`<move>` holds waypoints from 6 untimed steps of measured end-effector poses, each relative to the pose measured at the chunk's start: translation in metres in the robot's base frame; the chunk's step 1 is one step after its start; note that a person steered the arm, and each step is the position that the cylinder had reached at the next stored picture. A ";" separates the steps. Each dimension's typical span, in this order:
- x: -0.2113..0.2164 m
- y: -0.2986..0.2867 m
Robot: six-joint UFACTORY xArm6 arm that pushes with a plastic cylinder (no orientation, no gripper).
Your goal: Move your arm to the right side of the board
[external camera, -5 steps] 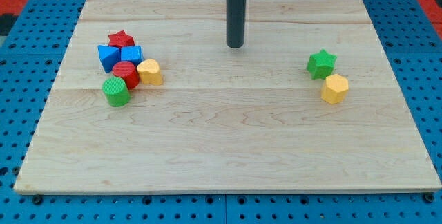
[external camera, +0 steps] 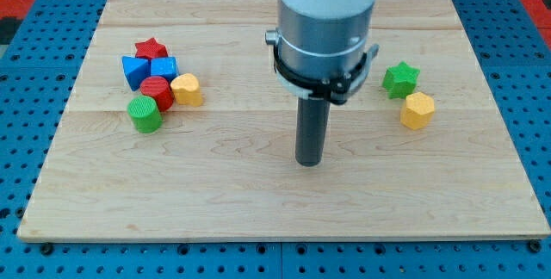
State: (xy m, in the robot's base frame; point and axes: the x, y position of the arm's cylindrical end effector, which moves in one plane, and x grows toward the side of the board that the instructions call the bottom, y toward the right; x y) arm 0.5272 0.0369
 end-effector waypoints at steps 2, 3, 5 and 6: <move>0.003 0.117; 0.013 0.153; 0.017 0.248; -0.012 0.248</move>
